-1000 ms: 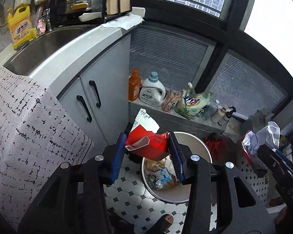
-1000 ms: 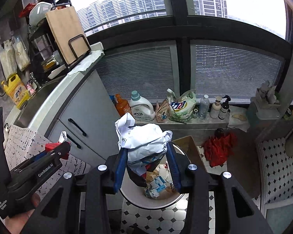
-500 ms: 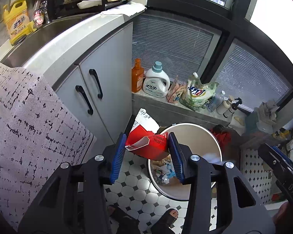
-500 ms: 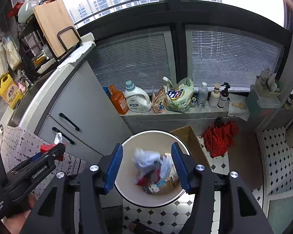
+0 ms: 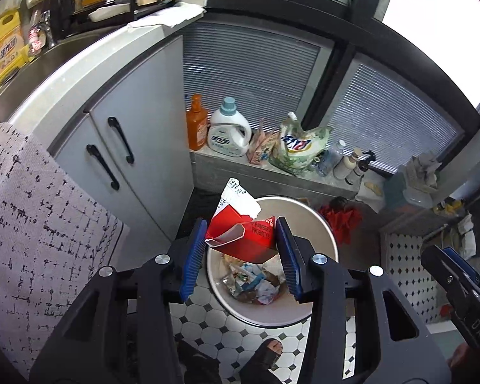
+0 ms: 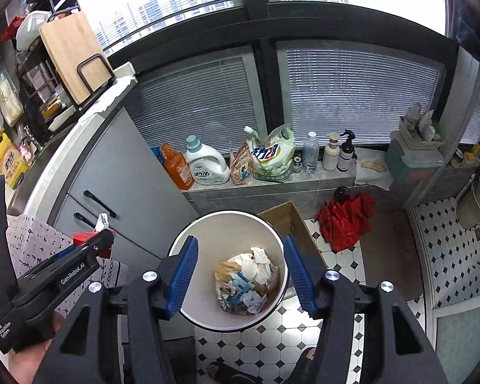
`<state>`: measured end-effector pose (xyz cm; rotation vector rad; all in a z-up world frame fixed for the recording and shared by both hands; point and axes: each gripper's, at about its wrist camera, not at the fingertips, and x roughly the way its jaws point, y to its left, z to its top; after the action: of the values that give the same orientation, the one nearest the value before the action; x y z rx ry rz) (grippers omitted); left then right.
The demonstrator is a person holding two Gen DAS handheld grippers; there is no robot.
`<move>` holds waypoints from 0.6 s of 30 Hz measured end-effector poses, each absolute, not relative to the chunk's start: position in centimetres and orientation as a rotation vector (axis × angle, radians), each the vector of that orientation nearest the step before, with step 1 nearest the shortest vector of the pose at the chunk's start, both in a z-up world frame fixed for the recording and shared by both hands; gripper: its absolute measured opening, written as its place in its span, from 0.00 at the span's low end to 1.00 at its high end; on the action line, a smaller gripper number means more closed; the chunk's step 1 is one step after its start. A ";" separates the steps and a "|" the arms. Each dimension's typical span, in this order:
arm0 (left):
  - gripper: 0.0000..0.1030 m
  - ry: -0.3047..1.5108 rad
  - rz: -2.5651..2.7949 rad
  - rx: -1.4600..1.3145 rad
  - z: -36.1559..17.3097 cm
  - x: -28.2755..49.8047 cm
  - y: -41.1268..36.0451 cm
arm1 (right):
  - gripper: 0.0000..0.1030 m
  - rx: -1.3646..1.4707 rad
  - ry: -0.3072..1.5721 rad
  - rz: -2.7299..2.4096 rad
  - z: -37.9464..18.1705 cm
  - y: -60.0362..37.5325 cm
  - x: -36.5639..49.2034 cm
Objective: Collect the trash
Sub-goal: 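Open the right gripper to drop the wrapper into the bucket, then open the left gripper to drop the red carton into the bucket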
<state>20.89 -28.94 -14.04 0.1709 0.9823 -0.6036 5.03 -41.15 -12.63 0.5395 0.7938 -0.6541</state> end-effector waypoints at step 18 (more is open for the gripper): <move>0.79 0.994 -0.732 0.188 -13.8 18.4 -32.7 | 0.54 0.618 0.763 -0.769 -13.1 -43.1 -0.3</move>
<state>18.45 -32.72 -13.82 0.1877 0.9944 -0.7321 -0.25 -43.14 -13.11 0.6185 0.7632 -0.7693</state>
